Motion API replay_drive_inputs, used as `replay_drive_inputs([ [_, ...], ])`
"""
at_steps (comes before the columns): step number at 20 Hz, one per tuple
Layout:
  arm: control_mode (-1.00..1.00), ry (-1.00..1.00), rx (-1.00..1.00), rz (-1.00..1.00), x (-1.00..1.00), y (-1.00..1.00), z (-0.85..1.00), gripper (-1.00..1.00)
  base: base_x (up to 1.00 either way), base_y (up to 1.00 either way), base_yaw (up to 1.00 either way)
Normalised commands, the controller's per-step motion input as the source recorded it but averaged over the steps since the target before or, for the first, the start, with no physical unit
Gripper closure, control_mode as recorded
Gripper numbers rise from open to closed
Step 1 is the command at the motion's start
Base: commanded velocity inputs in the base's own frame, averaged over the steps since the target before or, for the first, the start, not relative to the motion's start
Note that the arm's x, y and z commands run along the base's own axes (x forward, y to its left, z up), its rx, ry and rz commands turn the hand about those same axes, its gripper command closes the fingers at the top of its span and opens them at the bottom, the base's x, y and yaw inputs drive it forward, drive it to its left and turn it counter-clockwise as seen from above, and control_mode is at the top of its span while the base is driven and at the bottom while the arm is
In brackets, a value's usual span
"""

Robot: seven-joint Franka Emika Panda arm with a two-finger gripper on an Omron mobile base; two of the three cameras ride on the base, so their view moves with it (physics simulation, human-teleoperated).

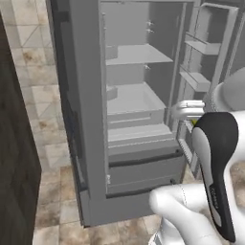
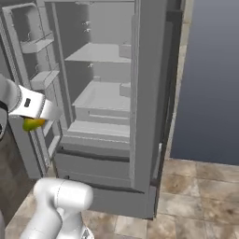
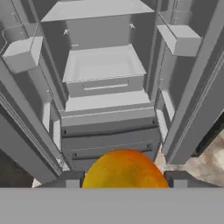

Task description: Pick the mango and apple from the fridge and place them inside the tupperware on the counter.

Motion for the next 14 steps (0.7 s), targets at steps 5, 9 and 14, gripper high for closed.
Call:
replay_drive_inputs([
  [5, 1.00, 0.00, 0.00, 0.00, 0.00, 0.00, 0.00, 1.00, -0.98, 0.00, -0.74],
  [9, 1.00, 0.00, 0.00, 0.00, 0.00, 0.00, 0.00, 1.00, -0.79, -0.04, -1.00],
  [14, 1.00, 0.00, 0.00, 0.00, 0.00, 0.00, 0.00, 1.00, -0.36, -0.19, -1.00],
])
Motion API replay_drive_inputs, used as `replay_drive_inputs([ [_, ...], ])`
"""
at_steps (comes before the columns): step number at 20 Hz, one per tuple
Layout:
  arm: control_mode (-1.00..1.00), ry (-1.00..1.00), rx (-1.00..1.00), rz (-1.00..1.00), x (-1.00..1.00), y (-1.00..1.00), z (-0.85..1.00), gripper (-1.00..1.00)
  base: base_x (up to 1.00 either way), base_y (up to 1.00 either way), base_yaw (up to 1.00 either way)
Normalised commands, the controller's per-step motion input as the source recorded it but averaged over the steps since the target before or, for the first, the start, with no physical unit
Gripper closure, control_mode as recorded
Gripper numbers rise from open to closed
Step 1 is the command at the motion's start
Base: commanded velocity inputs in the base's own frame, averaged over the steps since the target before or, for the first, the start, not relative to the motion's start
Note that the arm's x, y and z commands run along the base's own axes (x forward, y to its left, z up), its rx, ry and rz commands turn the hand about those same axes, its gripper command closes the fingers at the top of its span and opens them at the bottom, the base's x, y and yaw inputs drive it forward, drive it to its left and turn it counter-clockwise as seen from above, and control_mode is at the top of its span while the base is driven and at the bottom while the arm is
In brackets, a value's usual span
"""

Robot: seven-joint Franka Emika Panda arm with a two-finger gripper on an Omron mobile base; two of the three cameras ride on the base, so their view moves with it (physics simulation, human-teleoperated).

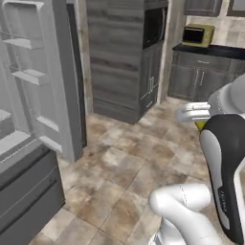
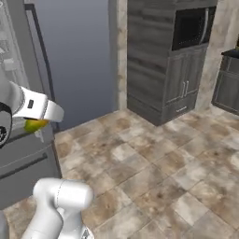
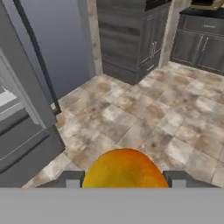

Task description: Pick the mango and apple from the fridge and place them inside the tupperware on the counter.

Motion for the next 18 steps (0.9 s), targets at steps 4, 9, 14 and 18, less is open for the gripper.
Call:
replay_drive_inputs([
  [4, 1.00, 0.00, 0.00, 0.00, 0.00, 0.00, 0.00, 1.00, 0.18, -0.04, -1.00],
  [9, 1.00, 0.00, 0.00, 0.00, 0.00, 0.00, 0.00, 1.00, 0.64, 0.00, -1.00],
  [14, 1.00, 0.00, 0.00, 0.00, 0.00, 0.00, 0.00, 1.00, 0.90, 0.03, -1.00],
  [18, 1.00, 0.00, 0.00, 0.00, 0.00, 0.00, 0.00, 1.00, 1.00, 0.43, -0.99],
])
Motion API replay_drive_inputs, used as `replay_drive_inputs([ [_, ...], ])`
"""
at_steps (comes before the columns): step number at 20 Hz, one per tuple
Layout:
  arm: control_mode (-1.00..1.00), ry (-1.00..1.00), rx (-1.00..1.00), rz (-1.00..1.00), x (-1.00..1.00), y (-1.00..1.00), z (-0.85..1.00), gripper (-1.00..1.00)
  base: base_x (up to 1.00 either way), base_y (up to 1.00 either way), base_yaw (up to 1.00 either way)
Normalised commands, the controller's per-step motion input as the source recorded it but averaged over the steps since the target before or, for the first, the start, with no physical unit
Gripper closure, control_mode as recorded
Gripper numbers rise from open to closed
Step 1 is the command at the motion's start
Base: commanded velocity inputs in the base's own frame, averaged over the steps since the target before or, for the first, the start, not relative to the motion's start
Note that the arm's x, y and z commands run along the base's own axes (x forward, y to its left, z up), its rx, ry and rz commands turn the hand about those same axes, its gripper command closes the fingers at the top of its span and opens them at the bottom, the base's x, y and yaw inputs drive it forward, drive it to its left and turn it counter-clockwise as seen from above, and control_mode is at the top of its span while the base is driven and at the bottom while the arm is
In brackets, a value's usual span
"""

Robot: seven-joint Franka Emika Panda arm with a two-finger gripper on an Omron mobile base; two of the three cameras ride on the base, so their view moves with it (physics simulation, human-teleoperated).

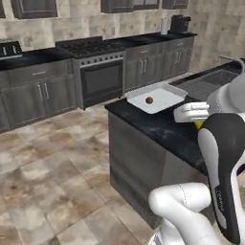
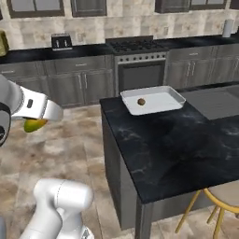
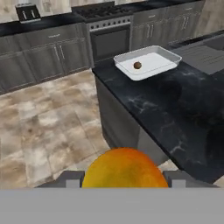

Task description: Pick the mango and apple from the fridge and place them inside the tupperware on the counter.

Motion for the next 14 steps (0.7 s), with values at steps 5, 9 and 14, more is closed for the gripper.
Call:
replay_drive_inputs([
  [5, 1.00, 0.00, 0.00, 0.00, 0.00, 0.00, 0.00, 1.00, 0.89, 0.91, -0.76],
  [9, 1.00, 0.00, 0.00, 0.00, 0.00, 0.00, 0.00, 1.00, 0.81, 1.00, -0.65],
  [14, 1.00, 0.00, 0.00, 0.00, 0.00, 0.00, 0.00, 1.00, 0.60, 1.00, -0.52],
])
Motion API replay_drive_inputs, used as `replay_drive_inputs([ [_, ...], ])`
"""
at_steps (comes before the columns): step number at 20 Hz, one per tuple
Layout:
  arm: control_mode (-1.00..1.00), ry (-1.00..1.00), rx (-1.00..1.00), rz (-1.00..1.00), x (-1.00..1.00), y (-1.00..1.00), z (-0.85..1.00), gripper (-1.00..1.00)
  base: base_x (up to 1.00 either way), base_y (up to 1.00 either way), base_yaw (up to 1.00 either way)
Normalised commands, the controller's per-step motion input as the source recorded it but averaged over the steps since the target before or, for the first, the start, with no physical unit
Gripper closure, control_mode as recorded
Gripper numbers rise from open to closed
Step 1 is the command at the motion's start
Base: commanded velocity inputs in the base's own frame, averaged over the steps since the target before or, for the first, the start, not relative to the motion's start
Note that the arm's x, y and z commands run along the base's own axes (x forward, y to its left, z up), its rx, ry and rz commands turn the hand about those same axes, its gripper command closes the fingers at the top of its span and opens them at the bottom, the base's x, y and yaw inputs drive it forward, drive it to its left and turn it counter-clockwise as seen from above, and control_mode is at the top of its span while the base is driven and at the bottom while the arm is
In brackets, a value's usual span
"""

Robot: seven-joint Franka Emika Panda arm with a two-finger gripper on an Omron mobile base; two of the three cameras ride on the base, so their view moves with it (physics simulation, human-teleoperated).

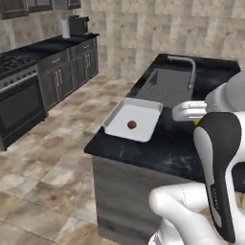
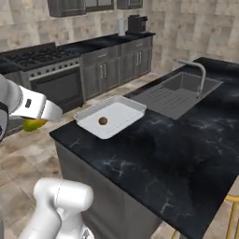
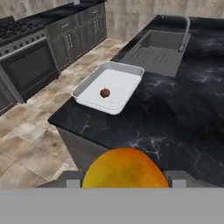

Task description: Pick the mango and apple from the fridge and place them inside the tupperware on the counter.

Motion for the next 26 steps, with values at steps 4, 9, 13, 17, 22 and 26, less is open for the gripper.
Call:
replay_drive_inputs([
  [4, 1.00, 0.00, 0.00, 0.00, 0.00, 0.00, 0.00, 1.00, 0.65, 1.00, -0.55],
  [9, 1.00, 0.00, 0.00, 0.00, 0.00, 0.00, 0.00, 1.00, 0.71, 0.97, -0.58],
  [13, 1.00, 0.00, 0.00, 0.00, 0.00, 0.00, 0.00, 1.00, 0.98, 0.52, -0.74],
  [17, 1.00, 0.00, 0.00, 0.00, 0.00, 0.00, 0.00, 1.00, 0.93, 0.15, -0.46],
  [22, -1.00, 0.47, 0.00, -0.06, 1.00, 0.11, -0.13, 1.00, 0.00, 0.00, 0.00],
  [26, -1.00, 0.69, 0.07, 0.10, 1.00, 0.03, -0.38, 1.00, 0.00, 0.00, 0.00],
])
